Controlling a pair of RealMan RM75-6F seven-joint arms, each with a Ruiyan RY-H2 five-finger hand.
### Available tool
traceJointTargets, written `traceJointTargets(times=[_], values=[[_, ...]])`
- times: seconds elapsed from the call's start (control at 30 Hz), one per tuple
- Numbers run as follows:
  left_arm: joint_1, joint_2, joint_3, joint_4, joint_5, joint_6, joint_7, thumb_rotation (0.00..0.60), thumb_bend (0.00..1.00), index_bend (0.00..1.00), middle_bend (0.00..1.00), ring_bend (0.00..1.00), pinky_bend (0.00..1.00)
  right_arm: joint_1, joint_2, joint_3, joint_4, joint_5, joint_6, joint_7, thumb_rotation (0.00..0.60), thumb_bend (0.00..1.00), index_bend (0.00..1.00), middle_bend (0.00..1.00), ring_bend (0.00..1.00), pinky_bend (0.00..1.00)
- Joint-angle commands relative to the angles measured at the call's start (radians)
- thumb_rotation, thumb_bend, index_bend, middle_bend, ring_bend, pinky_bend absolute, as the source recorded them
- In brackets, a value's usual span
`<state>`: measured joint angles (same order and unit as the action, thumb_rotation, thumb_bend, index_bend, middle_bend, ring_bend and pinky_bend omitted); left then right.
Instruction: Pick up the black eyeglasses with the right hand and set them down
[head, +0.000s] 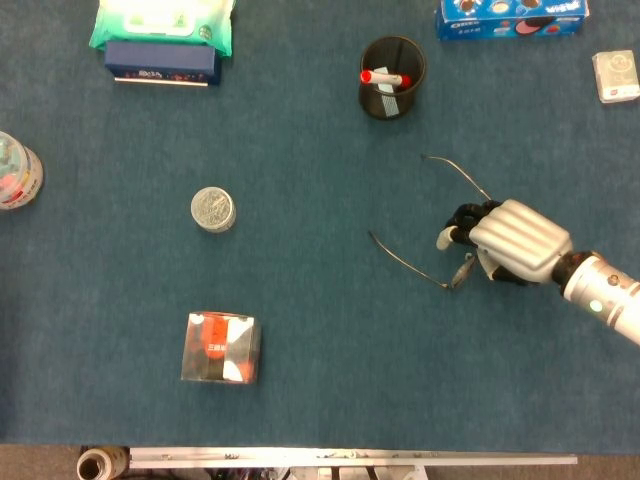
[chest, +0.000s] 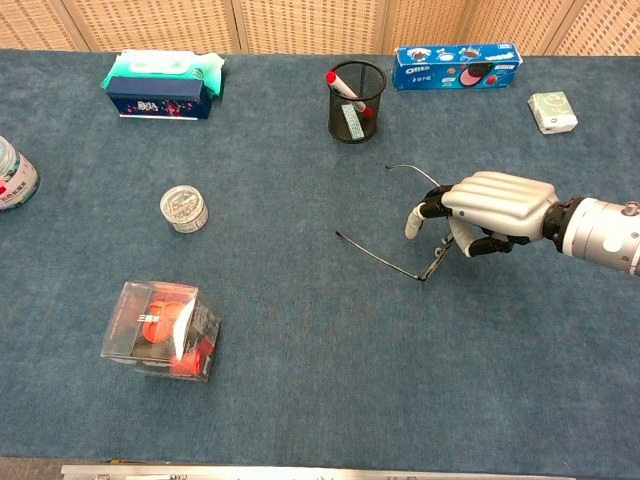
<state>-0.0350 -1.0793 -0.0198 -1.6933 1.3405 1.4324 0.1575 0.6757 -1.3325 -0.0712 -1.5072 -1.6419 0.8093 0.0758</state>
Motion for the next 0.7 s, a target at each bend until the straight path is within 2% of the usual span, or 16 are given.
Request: traceJointTargets(times=[0.03, 0.27, 0.57, 0.7], values=[[0.001, 0.000, 0.000, 0.000, 0.000, 0.001, -0.001, 0.600, 0.27, 0.31, 0.33, 0.30, 0.36, 0.002, 0.004, -0.004, -0.005, 0.004, -0.003, -0.001, 0.600, 1.00, 0.32, 0.34, 0.19, 0.32], [0.002, -0.002, -0.002, 0.004, -0.005, -0.002, -0.002, 0.600, 0.27, 0.31, 0.33, 0.30, 0.36, 0.006, 0.018, -0.017, -0.021, 0.021, -0.018, -0.006, 0.600, 1.00, 0.32, 0.38, 0.20, 0.32], [0.002, -0.004, -0.004, 0.006, -0.004, -0.002, -0.002, 0.600, 0.27, 0.31, 0.33, 0.30, 0.36, 0.000, 0.045, -0.029, -0.054, 0.039, -0.014, -0.024, 0.600, 1.00, 0.33, 0.49, 0.30, 0.32], [0.002, -0.007, -0.005, 0.008, -0.004, -0.002, -0.002, 0.600, 0.27, 0.31, 0.33, 0.30, 0.36, -0.006, 0.060, -0.035, -0.072, 0.048, -0.012, -0.038, 0.600, 1.00, 0.34, 0.51, 0.32, 0.33]])
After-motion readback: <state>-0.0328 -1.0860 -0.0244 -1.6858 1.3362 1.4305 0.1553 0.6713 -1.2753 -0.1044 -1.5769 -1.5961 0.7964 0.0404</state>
